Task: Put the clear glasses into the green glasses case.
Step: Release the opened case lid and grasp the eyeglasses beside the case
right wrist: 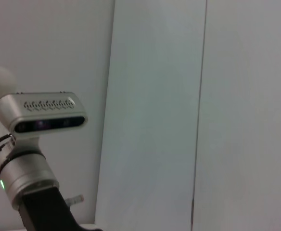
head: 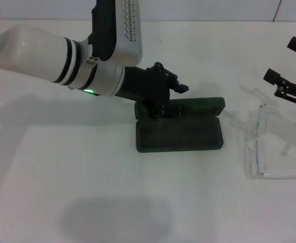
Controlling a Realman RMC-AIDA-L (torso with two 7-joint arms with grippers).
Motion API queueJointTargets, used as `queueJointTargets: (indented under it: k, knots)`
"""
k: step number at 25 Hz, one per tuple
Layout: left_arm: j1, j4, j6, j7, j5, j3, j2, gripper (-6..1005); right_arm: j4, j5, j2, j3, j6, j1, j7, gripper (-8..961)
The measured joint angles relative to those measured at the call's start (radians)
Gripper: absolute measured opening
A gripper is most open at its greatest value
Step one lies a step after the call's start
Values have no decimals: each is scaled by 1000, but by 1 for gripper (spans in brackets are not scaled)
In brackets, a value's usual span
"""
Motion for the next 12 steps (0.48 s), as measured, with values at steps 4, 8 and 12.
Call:
queueJointTargets:
  k: [4, 8, 12]
  knots:
    - [49, 56, 30, 1, -34, -53, -1, 462, -2, 1, -1, 0, 1, 0, 9, 835]
    - [136, 107, 114, 48, -210, -104, 1, 489, -84, -32, 0, -11, 2, -12, 128, 832]
    - [262, 91, 165, 167, -406, -147, -2, 517, -272, -153, 8, -16, 6, -30, 394, 829]
